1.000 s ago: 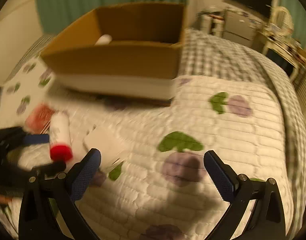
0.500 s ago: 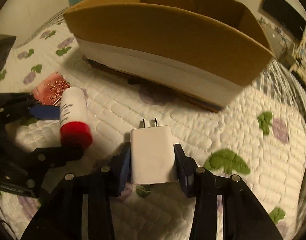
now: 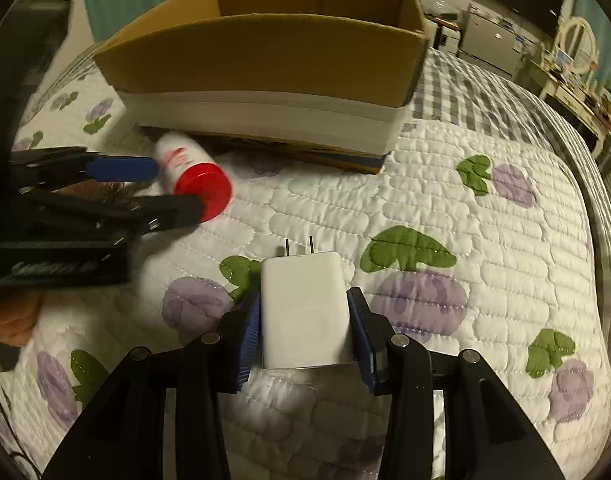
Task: Organize rigid objects
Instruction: 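Close the left tool on the white-and-red tube and lift it, then carry the white-and-red tube over the box with the left tool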
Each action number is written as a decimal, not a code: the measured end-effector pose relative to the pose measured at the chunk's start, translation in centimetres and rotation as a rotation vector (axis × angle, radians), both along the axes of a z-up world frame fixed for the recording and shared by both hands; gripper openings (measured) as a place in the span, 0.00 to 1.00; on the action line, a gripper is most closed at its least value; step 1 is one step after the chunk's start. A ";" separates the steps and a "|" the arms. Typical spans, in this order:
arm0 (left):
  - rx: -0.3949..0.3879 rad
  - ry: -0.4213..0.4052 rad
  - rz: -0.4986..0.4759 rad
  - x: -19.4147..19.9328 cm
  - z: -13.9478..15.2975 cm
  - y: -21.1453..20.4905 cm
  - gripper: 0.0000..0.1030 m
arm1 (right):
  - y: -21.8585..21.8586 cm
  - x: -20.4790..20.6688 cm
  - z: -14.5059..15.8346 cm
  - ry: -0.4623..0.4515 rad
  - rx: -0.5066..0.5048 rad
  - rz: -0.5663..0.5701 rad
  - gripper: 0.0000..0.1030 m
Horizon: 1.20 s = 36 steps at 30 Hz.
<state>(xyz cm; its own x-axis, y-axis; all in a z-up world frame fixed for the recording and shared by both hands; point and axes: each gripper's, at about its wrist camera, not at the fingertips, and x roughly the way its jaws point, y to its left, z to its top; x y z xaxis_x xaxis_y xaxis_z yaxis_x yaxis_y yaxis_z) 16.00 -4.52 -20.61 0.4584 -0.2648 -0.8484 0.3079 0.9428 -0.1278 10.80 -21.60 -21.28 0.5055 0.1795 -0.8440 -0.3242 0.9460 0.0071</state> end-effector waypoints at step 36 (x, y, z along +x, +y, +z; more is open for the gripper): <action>-0.129 0.053 0.413 -2.8 -1.3 2.8 0.36 | -2.2 -2.6 5.0 -0.112 0.101 -0.093 0.40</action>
<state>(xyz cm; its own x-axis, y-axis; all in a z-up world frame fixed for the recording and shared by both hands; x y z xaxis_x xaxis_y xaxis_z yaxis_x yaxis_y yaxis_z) 13.24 -1.75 -21.87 0.5051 -0.1731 -0.8455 -0.1021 0.9608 -0.2577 8.17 -23.84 -16.25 0.6139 0.2086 -0.7613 -0.2391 0.9683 0.0726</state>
